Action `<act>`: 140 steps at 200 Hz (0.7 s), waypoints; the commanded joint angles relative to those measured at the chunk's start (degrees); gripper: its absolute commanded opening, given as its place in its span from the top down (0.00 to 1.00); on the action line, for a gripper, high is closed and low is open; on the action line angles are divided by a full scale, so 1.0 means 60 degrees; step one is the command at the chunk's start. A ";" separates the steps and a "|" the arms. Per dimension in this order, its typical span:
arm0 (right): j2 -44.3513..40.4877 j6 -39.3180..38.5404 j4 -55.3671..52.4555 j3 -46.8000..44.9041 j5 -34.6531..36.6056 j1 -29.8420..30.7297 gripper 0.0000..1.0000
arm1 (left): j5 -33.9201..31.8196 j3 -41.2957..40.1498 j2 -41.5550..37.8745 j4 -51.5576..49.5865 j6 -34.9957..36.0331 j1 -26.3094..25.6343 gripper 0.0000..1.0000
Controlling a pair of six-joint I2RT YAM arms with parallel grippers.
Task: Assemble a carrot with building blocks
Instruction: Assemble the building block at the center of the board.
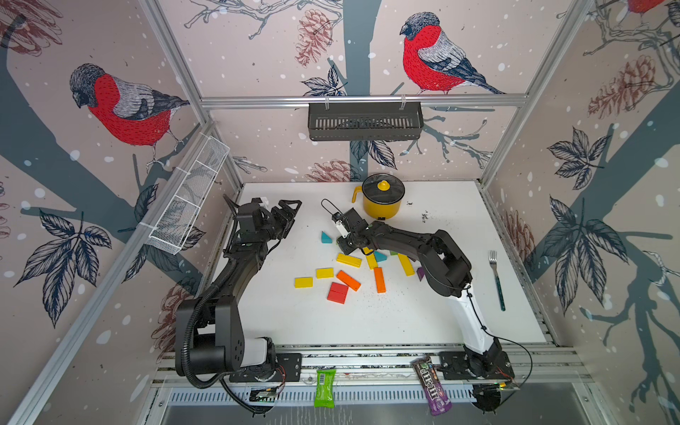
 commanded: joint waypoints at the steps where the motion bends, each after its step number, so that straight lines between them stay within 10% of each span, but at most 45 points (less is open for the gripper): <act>1: 0.0140 -0.0261 -0.0069 0.0155 -0.0060 0.0048 0.62 | 0.0055 0.0080 -0.0020 0.0122 0.0079 -0.0025 0.11; 140: 0.0695 -0.0812 -0.0237 0.0877 0.0062 0.0218 0.66 | 0.0036 0.0141 0.0023 0.0038 0.0164 -0.0060 0.11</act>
